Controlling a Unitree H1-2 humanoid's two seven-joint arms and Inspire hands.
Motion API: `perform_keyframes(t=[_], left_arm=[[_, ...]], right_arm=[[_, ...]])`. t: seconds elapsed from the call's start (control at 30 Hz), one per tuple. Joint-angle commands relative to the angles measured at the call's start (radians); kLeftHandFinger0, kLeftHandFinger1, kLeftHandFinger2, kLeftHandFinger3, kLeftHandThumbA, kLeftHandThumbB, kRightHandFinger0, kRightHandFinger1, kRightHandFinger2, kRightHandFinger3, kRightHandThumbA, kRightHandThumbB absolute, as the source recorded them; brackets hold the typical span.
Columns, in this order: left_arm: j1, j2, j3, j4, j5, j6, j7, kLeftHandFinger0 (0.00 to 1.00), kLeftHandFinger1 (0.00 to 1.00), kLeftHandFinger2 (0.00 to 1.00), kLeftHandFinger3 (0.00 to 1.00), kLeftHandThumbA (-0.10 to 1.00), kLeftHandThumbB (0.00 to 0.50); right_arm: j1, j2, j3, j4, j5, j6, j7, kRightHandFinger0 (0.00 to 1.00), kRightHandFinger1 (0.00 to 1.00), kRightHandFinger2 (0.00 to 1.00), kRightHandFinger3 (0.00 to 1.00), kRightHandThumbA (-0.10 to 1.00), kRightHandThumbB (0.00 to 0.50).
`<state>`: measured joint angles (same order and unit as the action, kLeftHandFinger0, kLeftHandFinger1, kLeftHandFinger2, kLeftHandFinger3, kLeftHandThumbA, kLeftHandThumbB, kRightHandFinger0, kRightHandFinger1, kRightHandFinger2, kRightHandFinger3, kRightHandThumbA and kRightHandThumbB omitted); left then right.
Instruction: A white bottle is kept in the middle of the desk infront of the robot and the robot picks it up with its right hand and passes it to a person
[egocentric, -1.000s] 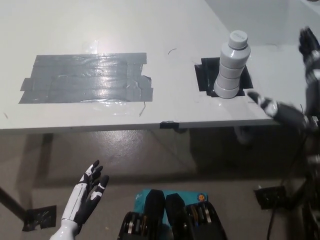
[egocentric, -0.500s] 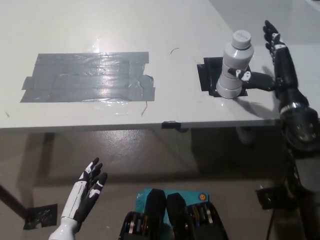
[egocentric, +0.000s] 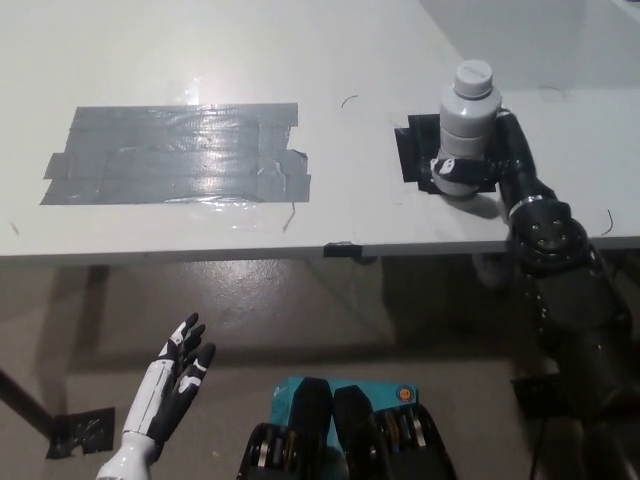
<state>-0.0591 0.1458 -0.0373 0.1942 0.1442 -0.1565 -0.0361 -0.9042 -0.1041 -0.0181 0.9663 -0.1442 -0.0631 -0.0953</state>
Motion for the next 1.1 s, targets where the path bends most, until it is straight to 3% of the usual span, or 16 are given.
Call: perform_keyframes(t=[0.0,0.13,0.17,0.23,0.27,0.3,0.37,0.4,0.43,0.47,0.53,0.77,0.9,0.93,1.0,1.07], left_arm=[[-0.017,0.014,0.007,-0.025,-0.005,-0.03,0.002,1.0,1.0,1.0,1.0,0.86,0.083],[-0.015,0.018,0.005,-0.026,-0.004,-0.035,-0.001,1.0,1.0,1.0,1.0,0.85,0.089],[-0.014,0.019,0.004,-0.027,-0.002,-0.034,-0.002,1.0,1.0,1.0,1.0,0.85,0.09],[-0.014,0.019,0.003,-0.032,0.002,-0.03,0.0,1.0,1.0,1.0,1.0,0.86,0.09],[-0.015,0.019,0.002,-0.031,0.003,-0.029,0.0,1.0,1.0,1.0,1.0,0.86,0.09],[-0.018,0.02,0.003,-0.031,0.002,-0.027,-0.001,1.0,1.0,1.0,1.0,0.86,0.088],[-0.023,0.019,0.004,-0.028,-0.002,-0.026,-0.002,1.0,1.0,1.0,1.0,0.86,0.076],[-0.024,0.02,0.003,-0.026,-0.001,-0.028,-0.002,1.0,1.0,1.0,1.0,0.86,0.074],[-0.024,0.021,0.004,-0.025,-0.001,-0.028,-0.002,1.0,1.0,1.0,1.0,0.86,0.077],[-0.024,0.021,0.004,-0.026,0.0,-0.025,-0.002,1.0,1.0,1.0,1.0,0.86,0.077],[-0.025,0.024,0.007,-0.026,-0.003,-0.027,-0.001,1.0,1.0,1.0,1.0,0.85,0.07],[-0.033,0.023,0.005,-0.029,-0.002,-0.013,-0.004,1.0,1.0,1.0,1.0,0.86,0.075],[-0.032,0.026,0.004,-0.031,0.008,-0.015,0.001,1.0,1.0,1.0,1.0,0.86,0.061],[-0.033,0.026,0.005,-0.032,0.008,-0.014,0.002,1.0,1.0,1.0,1.0,0.86,0.067],[-0.035,0.027,0.004,-0.031,0.014,-0.014,0.005,1.0,1.0,1.0,1.0,0.86,0.069],[-0.039,0.028,0.005,-0.031,0.01,-0.01,0.002,1.0,1.0,1.0,1.0,0.85,0.054]], right_arm=[[-0.09,0.005,-0.023,0.076,0.056,-0.062,0.02,1.0,1.0,1.0,1.0,1.0,0.5],[-0.101,0.01,-0.044,0.208,0.096,-0.101,0.083,1.0,1.0,1.0,1.0,1.0,0.494],[-0.103,0.013,-0.064,0.23,0.124,-0.104,0.111,1.0,1.0,1.0,1.0,0.95,0.47],[-0.119,0.016,-0.118,0.27,0.186,-0.092,0.153,1.0,1.0,1.0,1.0,0.54,0.399],[-0.127,0.016,-0.144,0.288,0.208,-0.086,0.169,0.95,0.85,0.88,0.93,0.48,0.383],[-0.139,0.019,-0.184,0.312,0.243,-0.066,0.182,0.55,0.48,0.52,0.59,0.22,0.316],[-0.149,0.018,-0.198,0.345,0.233,-0.089,0.132,0.02,0.03,0.17,0.15,-0.09,0.259],[-0.151,0.019,-0.198,0.351,0.221,-0.1,0.112,0.0,0.01,0.14,0.15,-0.1,0.251],[-0.151,0.018,-0.187,0.354,0.201,-0.111,0.077,0.0,0.08,0.26,0.26,-0.1,0.22],[-0.153,0.016,-0.185,0.357,0.195,-0.114,0.063,0.07,0.26,0.55,0.54,-0.1,0.191],[-0.153,0.016,-0.191,0.356,0.205,-0.126,0.059,0.14,0.42,0.76,0.72,-0.1,0.178],[-0.153,0.015,-0.195,0.328,0.23,-0.174,0.08,0.18,0.54,0.87,0.75,-0.1,0.186],[-0.152,0.025,-0.18,0.291,0.225,-0.168,0.076,0.35,0.6,0.88,0.78,-0.1,0.186],[-0.151,0.027,-0.176,0.281,0.226,-0.168,0.079,0.27,0.52,0.82,0.75,-0.1,0.187],[-0.142,0.035,-0.157,0.229,0.213,-0.176,0.088,0.21,0.5,0.85,0.82,-0.1,0.181],[-0.129,0.047,-0.133,0.156,0.2,-0.152,0.091,0.08,0.5,0.87,0.85,-0.1,0.167]])
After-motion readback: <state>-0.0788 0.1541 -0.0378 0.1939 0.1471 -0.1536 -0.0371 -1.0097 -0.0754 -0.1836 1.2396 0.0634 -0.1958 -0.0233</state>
